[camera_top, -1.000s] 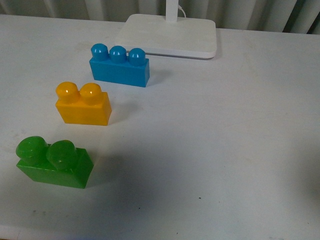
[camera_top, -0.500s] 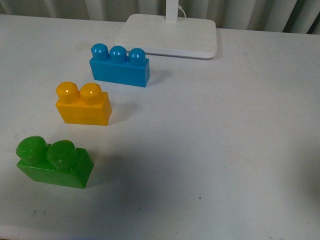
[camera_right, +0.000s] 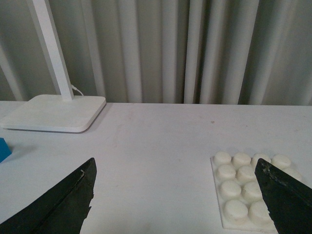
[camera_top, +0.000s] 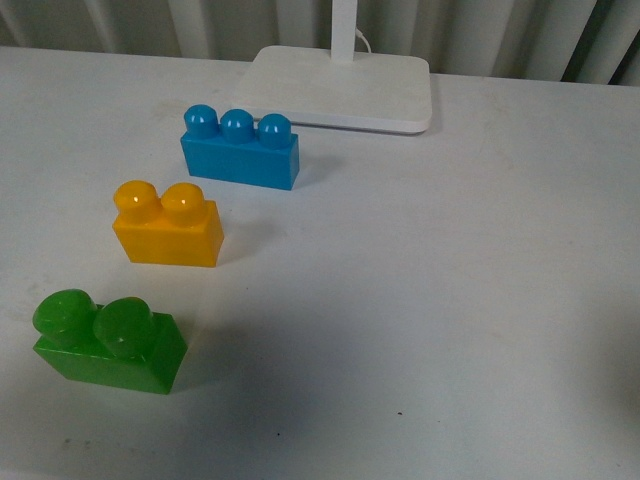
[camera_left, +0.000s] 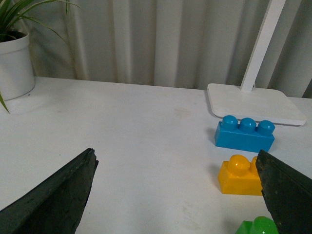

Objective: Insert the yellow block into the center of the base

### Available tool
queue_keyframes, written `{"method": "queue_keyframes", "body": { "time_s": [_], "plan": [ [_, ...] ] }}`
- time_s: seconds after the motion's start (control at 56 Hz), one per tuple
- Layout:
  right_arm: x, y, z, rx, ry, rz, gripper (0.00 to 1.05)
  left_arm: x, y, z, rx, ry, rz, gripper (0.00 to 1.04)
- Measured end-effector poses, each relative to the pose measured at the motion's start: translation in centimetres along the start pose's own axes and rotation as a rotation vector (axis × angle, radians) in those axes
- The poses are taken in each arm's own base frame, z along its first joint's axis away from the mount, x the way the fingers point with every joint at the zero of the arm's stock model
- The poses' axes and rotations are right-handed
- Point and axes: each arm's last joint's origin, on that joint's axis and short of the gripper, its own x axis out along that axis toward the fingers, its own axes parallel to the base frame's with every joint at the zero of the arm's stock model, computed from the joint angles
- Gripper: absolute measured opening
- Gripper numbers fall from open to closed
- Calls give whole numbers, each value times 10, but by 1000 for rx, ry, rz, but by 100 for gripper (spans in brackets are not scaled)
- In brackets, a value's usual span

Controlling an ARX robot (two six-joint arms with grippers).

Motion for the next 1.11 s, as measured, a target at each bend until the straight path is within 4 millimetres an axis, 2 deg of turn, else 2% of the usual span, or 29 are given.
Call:
{"method": "queue_keyframes", "body": {
  "time_s": [0.268,0.429,0.589,0.643,0.786,1.107],
  "plan": [
    [0,0,0,0,2,0,96,0,0,0,0,0,0,98],
    [5,-9,-3,47,246,11,96,0,0,0,0,0,0,98],
    [20,-30,20,80,329,-55,96,0,0,0,0,0,0,98],
    [30,-41,33,64,364,-95,96,0,0,0,0,0,0,98],
    [62,-68,48,-6,464,-165,96,0,0,0,0,0,0,98],
    [131,-133,33,-48,720,-253,96,0,0,0,0,0,0,98]
  ]
}}
